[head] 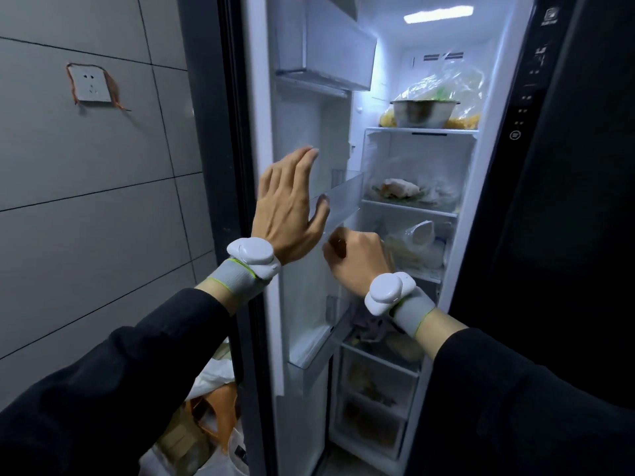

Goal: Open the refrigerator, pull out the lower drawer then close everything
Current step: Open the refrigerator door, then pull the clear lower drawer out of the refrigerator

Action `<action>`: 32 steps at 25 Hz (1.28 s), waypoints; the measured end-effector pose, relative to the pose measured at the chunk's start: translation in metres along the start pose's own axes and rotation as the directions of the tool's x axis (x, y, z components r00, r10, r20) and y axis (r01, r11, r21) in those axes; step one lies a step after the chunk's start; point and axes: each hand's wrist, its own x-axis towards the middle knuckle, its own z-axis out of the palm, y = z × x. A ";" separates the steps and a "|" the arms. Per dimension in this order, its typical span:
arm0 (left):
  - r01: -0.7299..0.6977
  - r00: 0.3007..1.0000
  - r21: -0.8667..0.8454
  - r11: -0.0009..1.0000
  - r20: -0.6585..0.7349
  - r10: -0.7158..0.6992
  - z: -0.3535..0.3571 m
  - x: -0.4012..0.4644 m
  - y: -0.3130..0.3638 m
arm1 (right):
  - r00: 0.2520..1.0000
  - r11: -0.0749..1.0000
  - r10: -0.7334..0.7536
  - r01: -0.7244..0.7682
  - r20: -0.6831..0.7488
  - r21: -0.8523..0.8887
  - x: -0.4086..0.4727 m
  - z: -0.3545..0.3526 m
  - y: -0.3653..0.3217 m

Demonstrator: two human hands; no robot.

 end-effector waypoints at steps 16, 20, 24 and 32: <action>-0.075 0.966 -0.158 0.985 0.234 0.111 0.093 0.007 0.069 | 0.985 0.948 0.146 -0.112 0.095 -0.298 -0.002 -0.042 0.112; -0.042 0.940 -0.143 0.989 0.330 0.088 0.127 0.002 0.067 | 0.969 0.914 0.222 -0.169 0.108 -0.368 0.000 -0.042 0.130; -0.005 0.901 -0.125 0.992 0.430 0.059 0.163 -0.003 0.064 | 0.932 0.895 0.330 -0.259 0.148 -0.364 0.004 -0.039 0.148; 0.078 0.828 -0.190 0.979 0.559 0.042 0.244 -0.005 0.053 | 0.885 0.855 0.438 -0.356 0.159 -0.376 0.034 -0.008 0.197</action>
